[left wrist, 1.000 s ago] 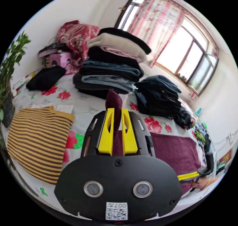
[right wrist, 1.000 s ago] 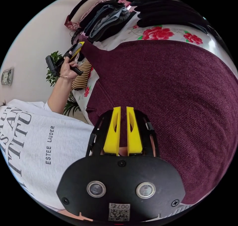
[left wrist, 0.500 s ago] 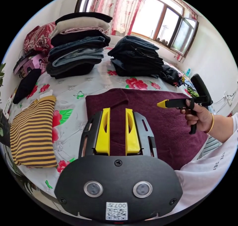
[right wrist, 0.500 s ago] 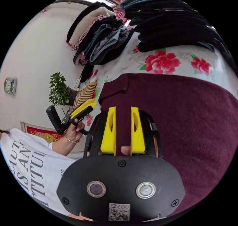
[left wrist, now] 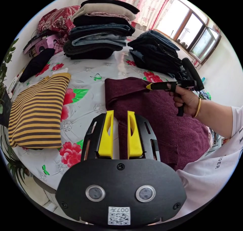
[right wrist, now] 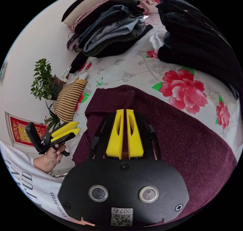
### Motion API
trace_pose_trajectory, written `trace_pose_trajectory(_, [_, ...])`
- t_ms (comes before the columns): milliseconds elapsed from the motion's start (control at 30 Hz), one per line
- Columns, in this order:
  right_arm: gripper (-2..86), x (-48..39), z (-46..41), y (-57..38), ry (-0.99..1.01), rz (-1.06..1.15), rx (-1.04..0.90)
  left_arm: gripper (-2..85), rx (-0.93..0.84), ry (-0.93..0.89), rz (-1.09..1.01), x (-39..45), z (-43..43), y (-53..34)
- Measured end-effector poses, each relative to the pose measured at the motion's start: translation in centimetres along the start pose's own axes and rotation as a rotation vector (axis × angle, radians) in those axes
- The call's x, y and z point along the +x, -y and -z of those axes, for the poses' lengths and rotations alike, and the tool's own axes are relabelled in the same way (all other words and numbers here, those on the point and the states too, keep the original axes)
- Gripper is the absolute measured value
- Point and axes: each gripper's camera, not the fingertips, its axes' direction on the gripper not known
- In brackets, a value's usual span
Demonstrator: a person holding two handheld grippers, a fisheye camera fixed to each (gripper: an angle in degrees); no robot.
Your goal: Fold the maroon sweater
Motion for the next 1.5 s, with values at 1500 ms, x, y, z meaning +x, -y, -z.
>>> trace_pose_trajectory(1500, [0.2,14.3,30.4,-43.5,-0.121,-0.660,0.751,6.2,-0.040,-0.014,0.066,8.7,6.1,-7.6])
